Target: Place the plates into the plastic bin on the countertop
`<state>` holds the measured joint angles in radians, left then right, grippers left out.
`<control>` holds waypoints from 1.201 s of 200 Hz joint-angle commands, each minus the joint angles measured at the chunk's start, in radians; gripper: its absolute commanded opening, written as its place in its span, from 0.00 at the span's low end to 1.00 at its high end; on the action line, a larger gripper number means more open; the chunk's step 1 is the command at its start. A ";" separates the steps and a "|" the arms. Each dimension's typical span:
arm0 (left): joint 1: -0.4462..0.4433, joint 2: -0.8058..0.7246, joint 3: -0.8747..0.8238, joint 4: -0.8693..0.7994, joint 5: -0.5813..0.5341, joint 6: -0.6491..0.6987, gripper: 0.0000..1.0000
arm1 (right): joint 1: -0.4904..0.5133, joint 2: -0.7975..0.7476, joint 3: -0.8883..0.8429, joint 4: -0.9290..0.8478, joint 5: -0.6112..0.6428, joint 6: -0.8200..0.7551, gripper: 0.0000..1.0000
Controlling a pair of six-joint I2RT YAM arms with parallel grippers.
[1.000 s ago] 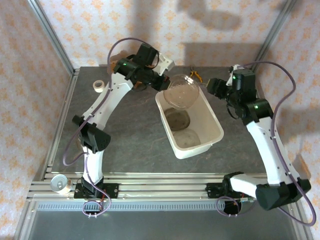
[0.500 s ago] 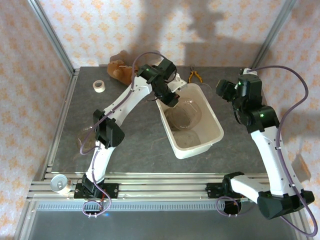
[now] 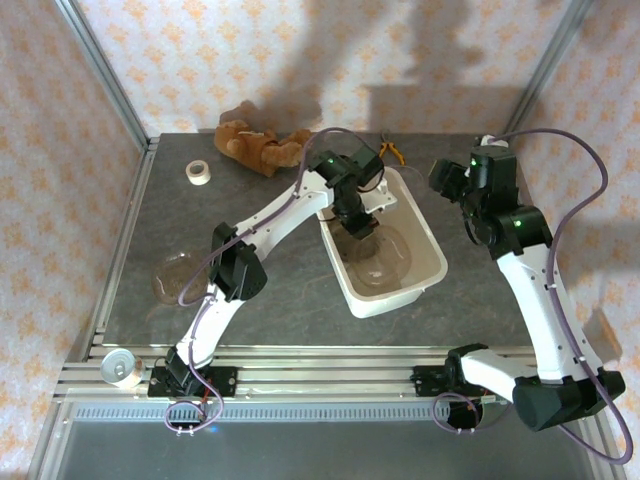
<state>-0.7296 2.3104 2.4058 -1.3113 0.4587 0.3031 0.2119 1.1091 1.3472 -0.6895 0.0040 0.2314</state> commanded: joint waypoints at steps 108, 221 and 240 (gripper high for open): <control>-0.030 0.029 -0.053 -0.060 -0.033 0.068 0.00 | -0.023 -0.009 -0.010 -0.005 0.000 0.022 0.71; -0.066 0.082 -0.080 -0.067 -0.103 0.083 0.00 | -0.028 -0.024 -0.033 -0.003 0.001 0.034 0.71; -0.071 0.086 -0.087 -0.068 -0.119 0.086 0.00 | -0.028 -0.024 -0.039 0.001 0.001 0.034 0.71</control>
<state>-0.7845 2.3672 2.3337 -1.3426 0.3843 0.3557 0.1909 1.1095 1.3235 -0.6914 -0.0036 0.2516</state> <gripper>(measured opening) 0.045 0.713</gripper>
